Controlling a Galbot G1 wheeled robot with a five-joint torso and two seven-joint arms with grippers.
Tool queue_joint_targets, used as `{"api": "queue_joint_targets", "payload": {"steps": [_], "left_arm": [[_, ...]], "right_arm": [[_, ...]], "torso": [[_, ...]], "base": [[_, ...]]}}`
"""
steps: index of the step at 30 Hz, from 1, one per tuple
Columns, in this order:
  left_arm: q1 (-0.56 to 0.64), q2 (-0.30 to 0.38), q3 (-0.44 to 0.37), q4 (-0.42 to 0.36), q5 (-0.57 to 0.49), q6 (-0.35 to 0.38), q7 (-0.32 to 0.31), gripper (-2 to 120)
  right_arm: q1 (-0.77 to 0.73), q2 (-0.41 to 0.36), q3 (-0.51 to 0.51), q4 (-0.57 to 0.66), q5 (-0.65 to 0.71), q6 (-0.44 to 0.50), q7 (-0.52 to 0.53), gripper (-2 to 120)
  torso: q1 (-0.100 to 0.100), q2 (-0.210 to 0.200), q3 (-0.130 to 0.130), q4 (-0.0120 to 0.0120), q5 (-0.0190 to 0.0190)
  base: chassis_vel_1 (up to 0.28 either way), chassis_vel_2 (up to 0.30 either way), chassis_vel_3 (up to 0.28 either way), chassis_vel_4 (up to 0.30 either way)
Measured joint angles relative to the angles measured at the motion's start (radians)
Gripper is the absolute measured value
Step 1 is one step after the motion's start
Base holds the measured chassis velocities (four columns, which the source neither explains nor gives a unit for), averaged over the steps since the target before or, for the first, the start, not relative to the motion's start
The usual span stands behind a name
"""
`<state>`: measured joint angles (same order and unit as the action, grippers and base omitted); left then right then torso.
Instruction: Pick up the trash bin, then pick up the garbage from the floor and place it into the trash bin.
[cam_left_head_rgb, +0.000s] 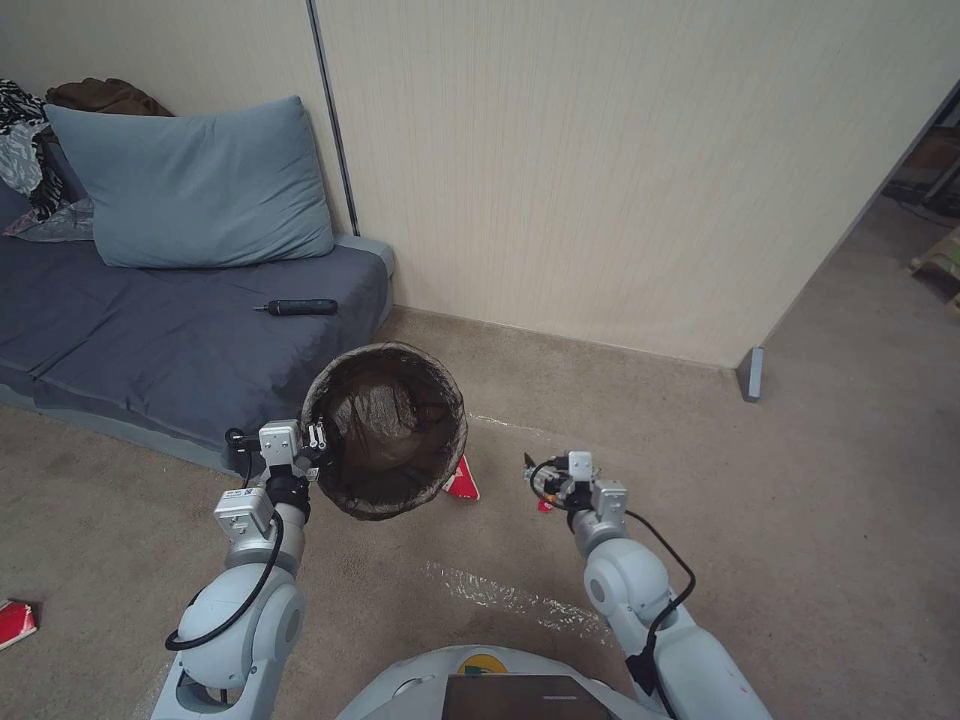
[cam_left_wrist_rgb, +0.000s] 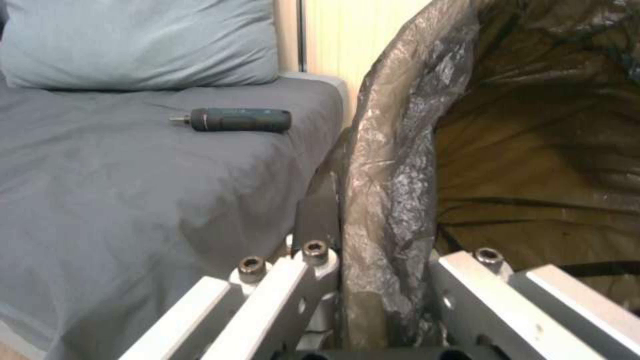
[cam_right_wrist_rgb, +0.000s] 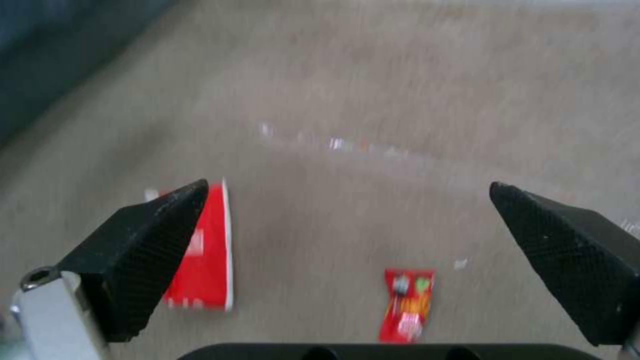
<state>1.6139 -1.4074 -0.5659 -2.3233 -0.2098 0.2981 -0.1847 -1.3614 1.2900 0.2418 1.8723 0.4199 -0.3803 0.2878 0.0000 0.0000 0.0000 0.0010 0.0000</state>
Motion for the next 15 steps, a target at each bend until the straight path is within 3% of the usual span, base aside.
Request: {"api": "queue_joint_targets", "payload": {"steps": [15], "left_arm": [[0.019,-0.011,0.0,-0.002,0.019,-0.004,-0.002,3]], "right_arm": [[0.079,-0.001,-0.066,-0.184,0.011,-0.038,0.025,100]], "torso": [[0.0,0.0,0.0,0.0,-0.0001]], "base": [[0.0,0.0,0.0,0.0]]}}
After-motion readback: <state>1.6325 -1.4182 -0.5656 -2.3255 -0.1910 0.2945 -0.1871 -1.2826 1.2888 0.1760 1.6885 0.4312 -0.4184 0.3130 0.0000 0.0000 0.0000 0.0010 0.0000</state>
